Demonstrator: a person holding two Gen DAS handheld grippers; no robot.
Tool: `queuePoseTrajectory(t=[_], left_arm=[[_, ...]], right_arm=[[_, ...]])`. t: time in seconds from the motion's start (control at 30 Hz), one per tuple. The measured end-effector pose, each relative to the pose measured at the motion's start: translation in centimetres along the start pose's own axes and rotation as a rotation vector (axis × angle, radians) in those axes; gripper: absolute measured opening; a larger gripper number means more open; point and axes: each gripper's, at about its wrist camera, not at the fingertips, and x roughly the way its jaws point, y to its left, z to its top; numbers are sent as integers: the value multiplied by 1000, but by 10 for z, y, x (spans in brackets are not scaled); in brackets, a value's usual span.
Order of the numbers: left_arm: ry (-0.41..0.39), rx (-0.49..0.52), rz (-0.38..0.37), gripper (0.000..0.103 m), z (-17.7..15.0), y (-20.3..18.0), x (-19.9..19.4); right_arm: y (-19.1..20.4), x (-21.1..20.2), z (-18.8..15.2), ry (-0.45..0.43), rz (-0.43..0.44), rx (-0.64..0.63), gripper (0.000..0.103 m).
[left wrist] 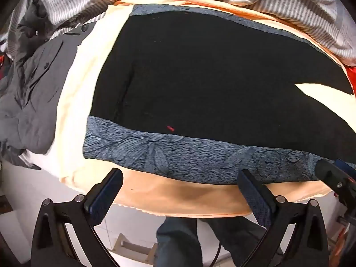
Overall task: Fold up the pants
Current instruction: 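Position both grippers open above the grey patterned waistband of the black trousers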
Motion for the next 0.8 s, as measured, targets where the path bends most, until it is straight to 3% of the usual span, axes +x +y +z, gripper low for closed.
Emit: queuePoseTrajectory(t=[0.1,0.8], left_arm=[[8,11,48,103,6,0,-1],[42,24,15,103,24,10,-4]], right_arm=[[3,5,-4,0,1,7,103],[7,15,-11,14,-5,11,103]])
